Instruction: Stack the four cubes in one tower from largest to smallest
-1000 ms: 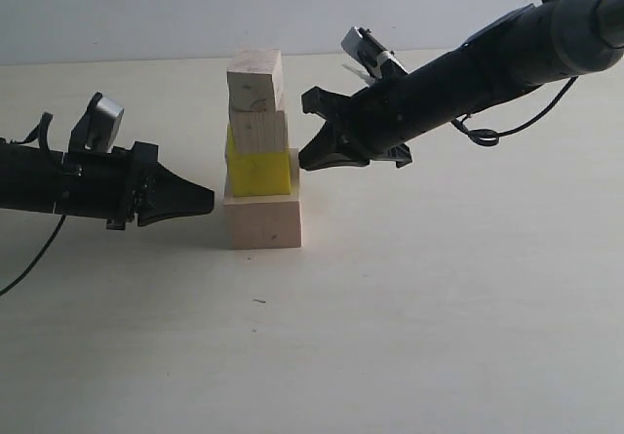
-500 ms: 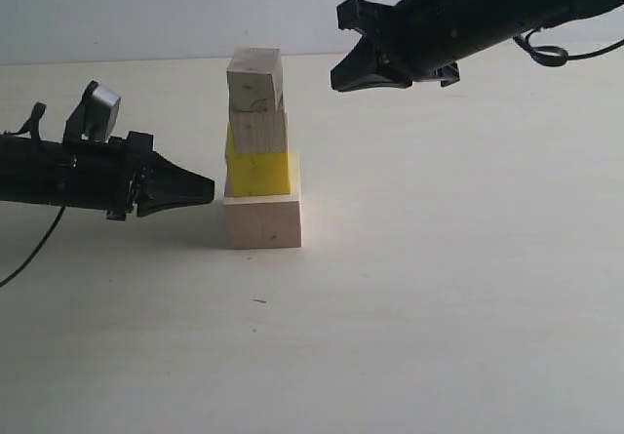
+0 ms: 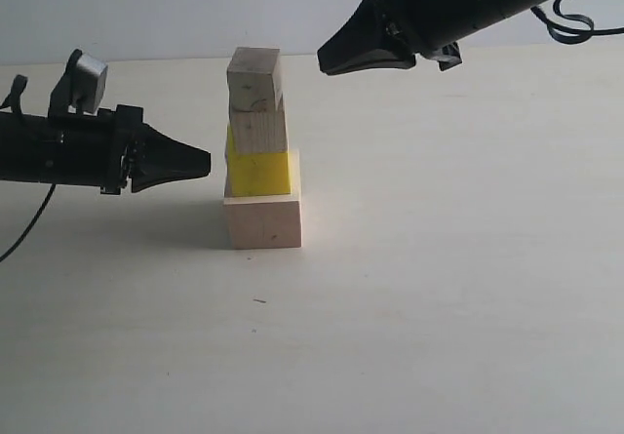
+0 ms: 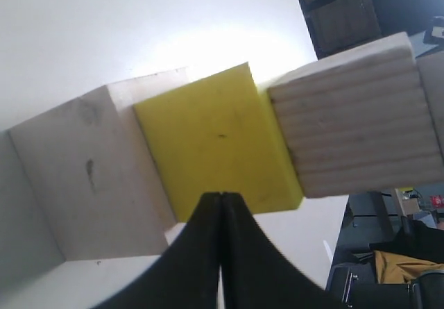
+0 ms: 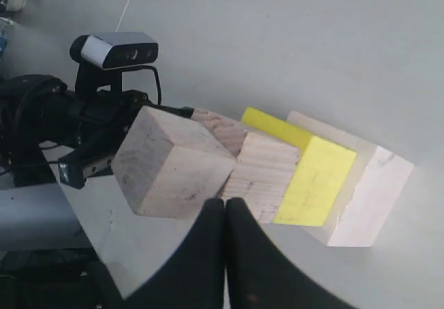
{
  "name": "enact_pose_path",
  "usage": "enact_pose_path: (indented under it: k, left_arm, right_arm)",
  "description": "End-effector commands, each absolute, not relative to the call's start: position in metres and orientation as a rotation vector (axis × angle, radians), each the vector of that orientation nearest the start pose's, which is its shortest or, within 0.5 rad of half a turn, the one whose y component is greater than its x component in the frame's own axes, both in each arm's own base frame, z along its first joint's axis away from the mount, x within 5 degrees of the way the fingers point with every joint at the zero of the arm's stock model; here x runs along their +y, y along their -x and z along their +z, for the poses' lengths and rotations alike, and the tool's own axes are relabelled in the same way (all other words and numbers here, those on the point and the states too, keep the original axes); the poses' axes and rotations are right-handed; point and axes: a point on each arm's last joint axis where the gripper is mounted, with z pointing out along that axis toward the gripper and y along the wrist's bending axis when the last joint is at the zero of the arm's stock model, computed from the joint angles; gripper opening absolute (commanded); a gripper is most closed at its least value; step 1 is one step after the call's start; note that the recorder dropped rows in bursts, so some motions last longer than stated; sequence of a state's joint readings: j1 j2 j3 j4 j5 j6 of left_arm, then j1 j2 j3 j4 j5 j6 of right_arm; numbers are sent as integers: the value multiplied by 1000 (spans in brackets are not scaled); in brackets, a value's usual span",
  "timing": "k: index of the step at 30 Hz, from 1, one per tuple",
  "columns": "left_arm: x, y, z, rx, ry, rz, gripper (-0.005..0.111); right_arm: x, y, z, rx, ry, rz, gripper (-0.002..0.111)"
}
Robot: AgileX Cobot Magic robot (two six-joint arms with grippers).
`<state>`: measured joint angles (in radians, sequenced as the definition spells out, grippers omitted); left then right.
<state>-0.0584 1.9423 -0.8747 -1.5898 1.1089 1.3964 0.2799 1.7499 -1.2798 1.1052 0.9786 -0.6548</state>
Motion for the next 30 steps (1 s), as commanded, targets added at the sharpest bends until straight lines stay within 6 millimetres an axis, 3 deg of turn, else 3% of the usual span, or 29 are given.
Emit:
enact_pose_path:
  k: [1,4,30]
  left_arm:
    - [-101,-315,149,2274,-273,-1506,0]
    - [-101,-315,149,2274,-276,-1508,0]
    - [-101,-314,150,2265,-283,-1526,0]
  right_arm:
    - [186,-317,273,2446,552,1298,0]
    - [193,-314,272,2442,574,1288,0]
    - [195,-326,259,2424,528,1243,0]
